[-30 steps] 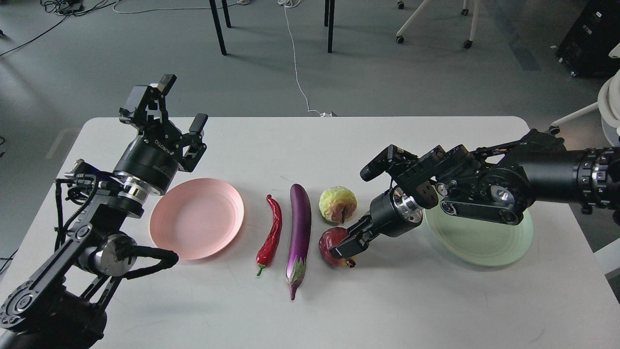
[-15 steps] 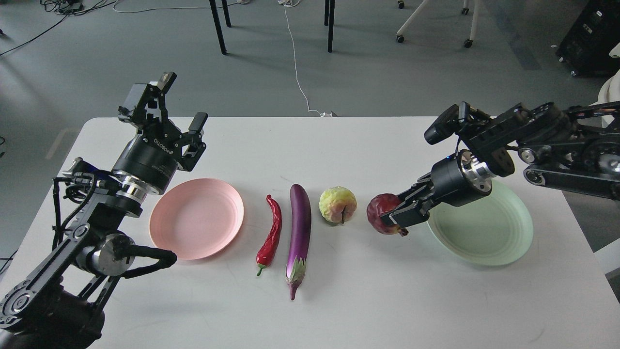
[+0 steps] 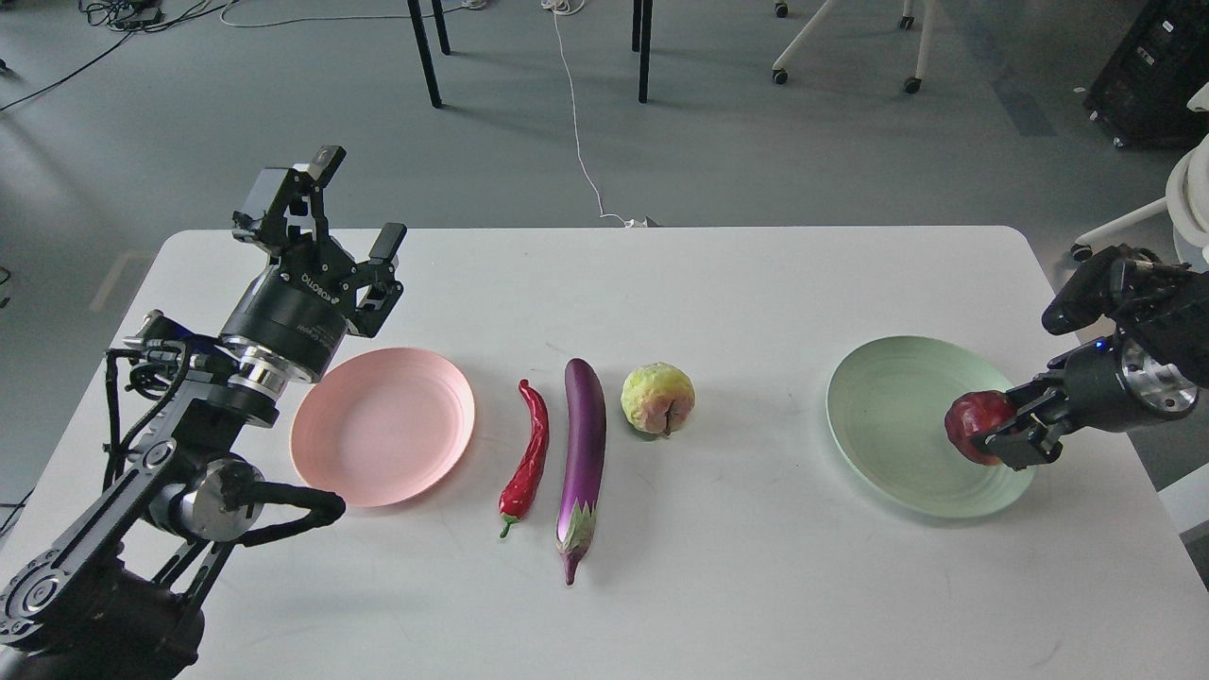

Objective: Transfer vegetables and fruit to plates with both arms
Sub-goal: 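Carry the red fruit onto the green plate and release it, then move the right gripper to the green fruit and grasp it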

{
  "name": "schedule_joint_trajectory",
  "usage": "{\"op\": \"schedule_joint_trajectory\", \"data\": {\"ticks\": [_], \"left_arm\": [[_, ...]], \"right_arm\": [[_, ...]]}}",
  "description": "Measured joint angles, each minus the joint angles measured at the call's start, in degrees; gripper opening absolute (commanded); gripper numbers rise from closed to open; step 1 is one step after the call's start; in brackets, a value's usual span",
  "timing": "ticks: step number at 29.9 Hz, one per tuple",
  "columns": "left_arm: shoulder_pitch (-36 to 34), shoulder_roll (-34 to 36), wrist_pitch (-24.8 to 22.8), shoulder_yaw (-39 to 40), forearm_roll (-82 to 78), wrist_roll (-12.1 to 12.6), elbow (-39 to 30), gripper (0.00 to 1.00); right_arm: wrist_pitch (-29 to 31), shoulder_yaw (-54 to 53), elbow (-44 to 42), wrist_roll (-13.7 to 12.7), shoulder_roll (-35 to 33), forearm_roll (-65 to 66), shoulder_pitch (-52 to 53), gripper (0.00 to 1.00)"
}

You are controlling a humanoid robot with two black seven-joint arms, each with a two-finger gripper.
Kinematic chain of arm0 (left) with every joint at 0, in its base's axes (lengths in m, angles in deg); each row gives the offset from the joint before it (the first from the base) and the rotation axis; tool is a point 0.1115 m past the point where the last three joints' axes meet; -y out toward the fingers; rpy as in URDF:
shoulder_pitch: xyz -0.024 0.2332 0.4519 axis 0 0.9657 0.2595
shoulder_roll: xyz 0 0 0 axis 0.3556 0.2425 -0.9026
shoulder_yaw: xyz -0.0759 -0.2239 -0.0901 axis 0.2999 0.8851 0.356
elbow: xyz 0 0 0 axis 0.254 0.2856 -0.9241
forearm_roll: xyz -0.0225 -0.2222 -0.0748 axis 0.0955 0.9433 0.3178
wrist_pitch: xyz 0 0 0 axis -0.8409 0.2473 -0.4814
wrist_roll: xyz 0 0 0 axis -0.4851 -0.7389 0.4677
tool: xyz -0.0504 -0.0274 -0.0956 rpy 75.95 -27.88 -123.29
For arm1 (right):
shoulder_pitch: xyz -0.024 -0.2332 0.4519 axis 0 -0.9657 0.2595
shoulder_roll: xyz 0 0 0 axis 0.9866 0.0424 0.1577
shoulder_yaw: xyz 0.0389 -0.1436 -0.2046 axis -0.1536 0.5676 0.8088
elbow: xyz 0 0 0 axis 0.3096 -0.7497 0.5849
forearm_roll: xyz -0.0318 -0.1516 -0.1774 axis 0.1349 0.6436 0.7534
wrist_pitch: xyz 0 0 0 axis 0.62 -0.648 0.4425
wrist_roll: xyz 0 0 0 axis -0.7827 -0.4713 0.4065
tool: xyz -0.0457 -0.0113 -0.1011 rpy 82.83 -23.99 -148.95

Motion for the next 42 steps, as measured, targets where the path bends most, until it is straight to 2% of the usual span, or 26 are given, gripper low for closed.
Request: {"op": "schedule_joint_trajectory", "data": {"ticks": [2, 4, 6, 12, 17, 22, 32, 42], "left_arm": [[0.1, 0.0, 0.0, 0.0, 0.0, 0.0, 0.0, 0.99], [0.1, -0.1, 0.0, -0.1, 0.0, 0.0, 0.0, 0.99], [0.1, -0.1, 0.0, -0.1, 0.0, 0.0, 0.0, 0.99], [0.1, 0.2, -0.1, -0.1, 0.0, 0.1, 0.0, 0.99], [0.1, 0.2, -0.1, -0.1, 0.0, 0.2, 0.0, 0.99], [0.2, 0.2, -0.1, -0.1, 0.0, 0.2, 0.0, 0.99], [0.2, 0.6, -0.1, -0.1, 0.0, 0.2, 0.0, 0.99], [0.3, 0.6, 0.0, -0.1, -0.1, 0.2, 0.0, 0.99]], "right_arm": [[-0.3, -0.1, -0.2, 0.0, 0.1, -0.1, -0.8, 0.75], [-0.7, -0.2, -0.3, 0.0, 0.2, -0.4, -1.4, 0.90], [-1.4, -0.4, -0.3, 0.0, 0.4, -0.7, -2.2, 0.94], [-2.0, -1.2, 0.2, 0.0, 0.9, -1.0, -2.2, 0.96], [-1.9, -4.7, 2.7, 0.0, 2.3, -1.7, 2.7, 0.96], [-1.6, -5.1, 2.6, 0.0, 10.5, -9.0, 7.9, 0.96], [-1.8, -4.6, -10.2, 0.0, 31.6, -20.1, 5.8, 0.96], [-2.3, -2.8, -20.5, 0.0, 43.0, -21.0, 0.3, 0.95]]}}
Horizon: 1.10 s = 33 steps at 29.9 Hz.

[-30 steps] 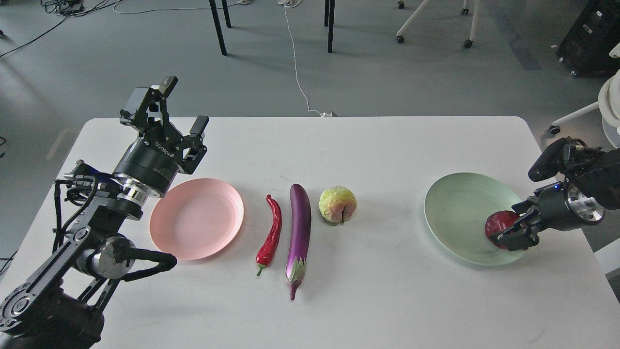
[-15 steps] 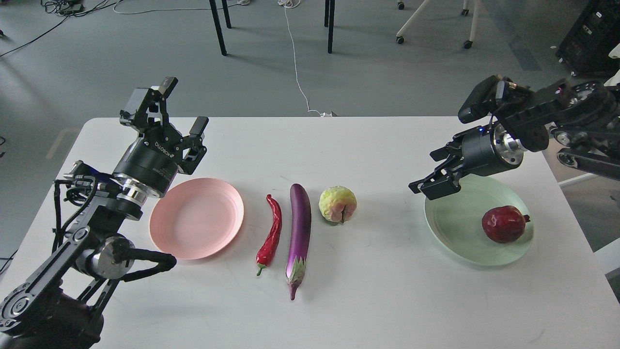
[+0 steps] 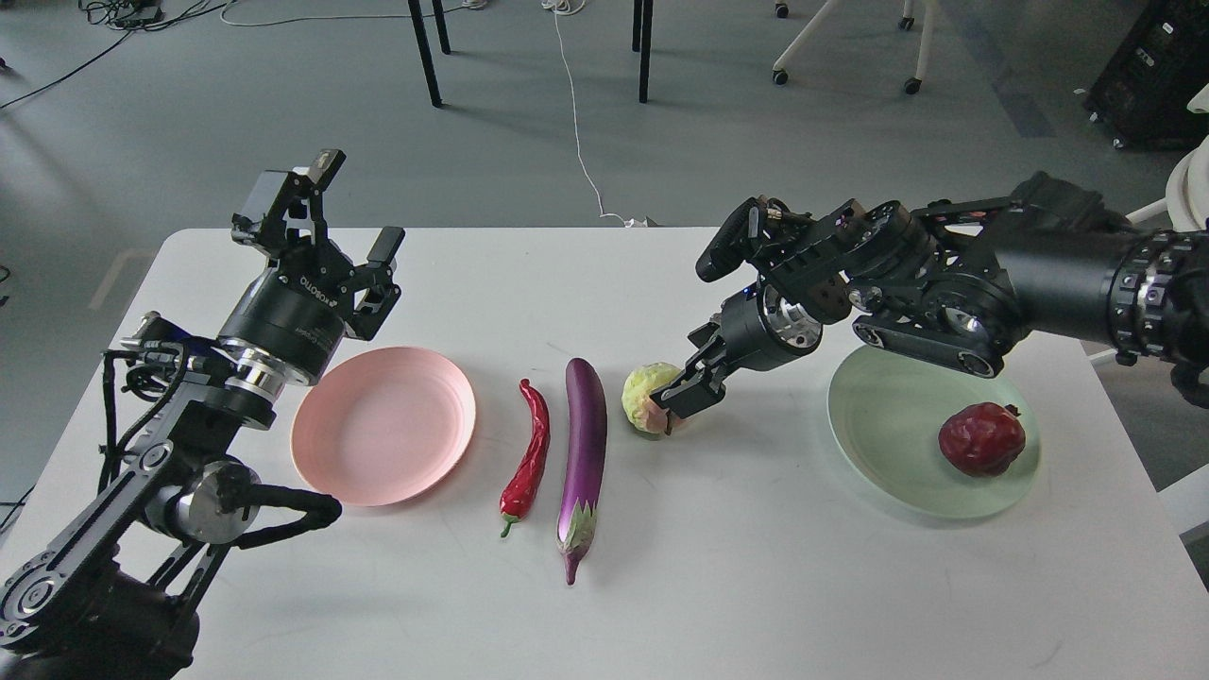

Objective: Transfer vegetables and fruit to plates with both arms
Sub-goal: 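Move the right gripper to the green fruit and grasp it, then carry the green fruit onto the green plate and release it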

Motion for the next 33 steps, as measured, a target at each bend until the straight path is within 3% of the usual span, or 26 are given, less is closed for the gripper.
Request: {"op": "schedule_joint_trajectory", "data": {"ticks": [9, 24, 33], "left_arm": [[0.3, 0.0, -0.1, 0.1, 0.0, 0.0, 0.0, 0.99], [0.4, 0.1, -0.1, 0.1, 0.0, 0.0, -0.5, 0.99], [1.5, 0.1, 0.0, 0.1, 0.0, 0.1, -1.4, 0.99]], "right_arm": [[-0.5, 2.2, -3.4, 0.0, 3.2, -0.7, -1.3, 0.89], [-1.2, 4.1, -3.5, 0.0, 4.7, -3.5, -1.3, 0.54], [-1.0, 4.2, -0.9, 0.0, 1.3, -3.8, 0.6, 0.52]]}}
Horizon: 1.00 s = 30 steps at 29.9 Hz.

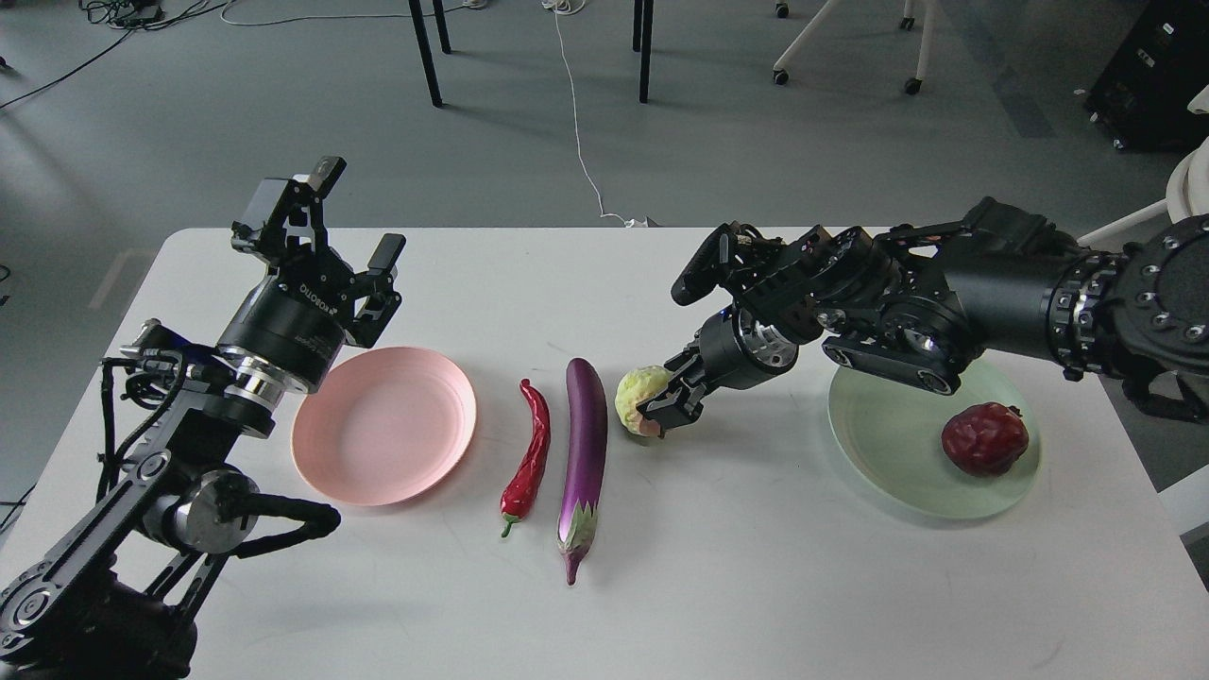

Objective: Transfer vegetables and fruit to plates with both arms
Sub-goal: 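Carry the green fruit onto the green plate and release it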

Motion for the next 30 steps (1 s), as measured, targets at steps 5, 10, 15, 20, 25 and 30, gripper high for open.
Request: {"op": "schedule_joint_trajectory", "data": {"ticks": [5, 10, 15, 20, 25, 30], "left_arm": [[0.4, 0.1, 0.0, 0.0, -0.1, 0.0, -0.5, 0.99], [0.4, 0.3, 0.1, 0.1, -0.1, 0.0, -0.6, 0.99], [0.4, 0.1, 0.0, 0.0, 0.0, 0.0, -0.5, 0.99], [0.4, -0.2, 0.0, -0.8, 0.0, 0.0, -0.4, 0.99], [0.1, -0.2, 0.0, -0.9, 0.0, 0.0, -0.4, 0.99], [0.1, 0.1, 0.0, -0.9, 0.0, 0.0, -0.4, 0.99]], "right_arm": [[0.0, 0.0, 6.8, 0.0, -9.2, 0.7, 4.3, 0.53], [0.3, 0.1, 14.4, 0.0, -23.4, 5.7, 8.7, 0.53], [0.3, 0.1, 18.2, 0.0, -36.0, 15.7, 7.5, 0.53], [-0.1, -0.4, 18.7, 0.0, -40.5, 17.8, 2.2, 0.61], [-1.7, -1.4, 15.8, 0.0, -40.3, 17.9, -2.1, 0.64], [-3.9, -2.0, 13.9, 0.0, -39.0, 17.4, -3.7, 0.86]]}}
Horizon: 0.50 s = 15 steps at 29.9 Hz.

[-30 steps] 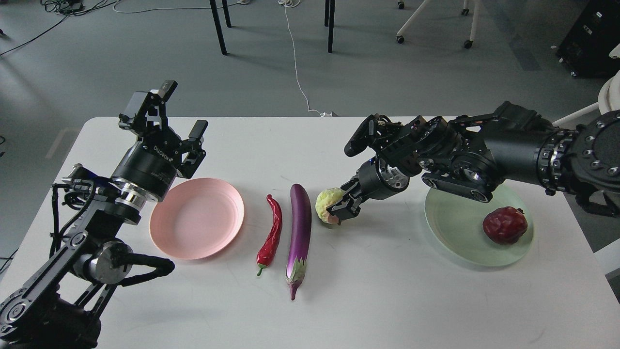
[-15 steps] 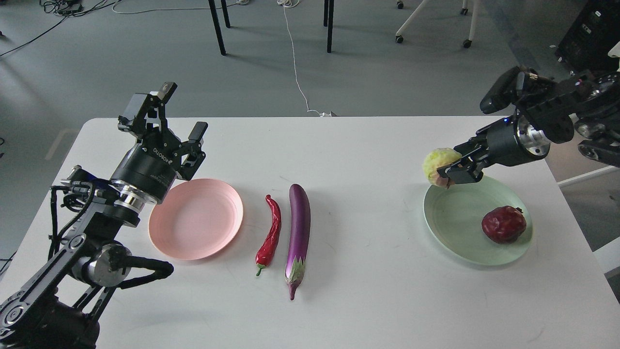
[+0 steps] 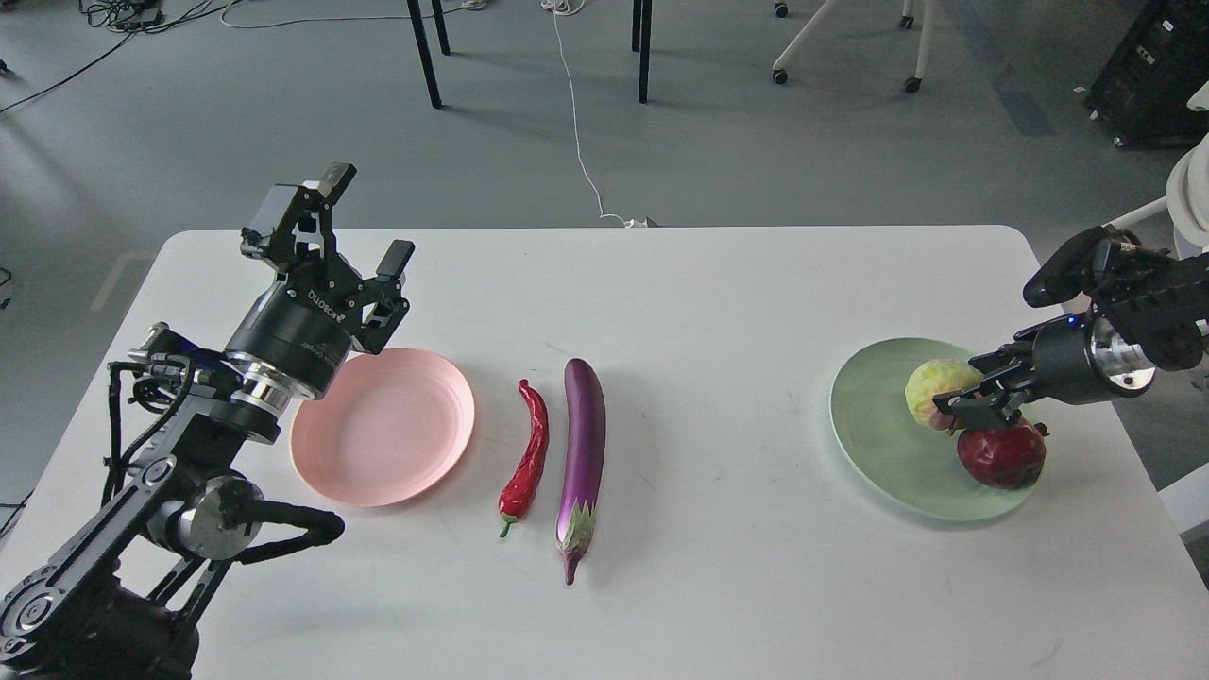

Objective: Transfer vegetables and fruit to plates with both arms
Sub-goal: 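Carry the green fruit onto the green plate and release it, then lift the right gripper away from the green plate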

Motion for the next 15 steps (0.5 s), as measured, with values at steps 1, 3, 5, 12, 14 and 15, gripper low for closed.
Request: {"op": "schedule_joint_trajectory", "data": {"ticks": [1, 3, 5, 12, 14, 15], "left_arm": [[0.0, 0.0, 0.0, 0.0, 0.0, 0.0, 0.0, 0.99], [0.0, 0.1, 0.0, 0.0, 0.0, 0.0, 0.0, 0.99], [0.0, 0.1, 0.0, 0.0, 0.0, 0.0, 0.0, 0.99], [-0.3, 0.2, 0.1, 0.1, 0.0, 0.1, 0.1, 0.99], [-0.3, 0.5, 0.1, 0.3, 0.0, 0.1, 0.1, 0.99], [-0.4, 0.8, 0.1, 0.5, 0.0, 0.0, 0.2, 0.99]], "right_arm": [[-0.1, -0.1, -0.1, 0.0, 0.2, -0.1, -0.1, 0.91], [-0.3, -0.6, -0.1, 0.0, 0.3, -0.1, -0.1, 0.94], [-0.3, -1.2, -0.1, 0.0, 0.3, -0.2, -0.1, 0.95], [-0.3, -4.0, 0.6, 0.0, 0.2, -0.5, 1.1, 0.96], [-0.3, -6.9, 0.6, 0.0, 0.0, -1.1, 1.5, 0.97], [-0.3, -8.6, 0.6, 0.0, -0.1, -2.0, 1.5, 0.97]]}}
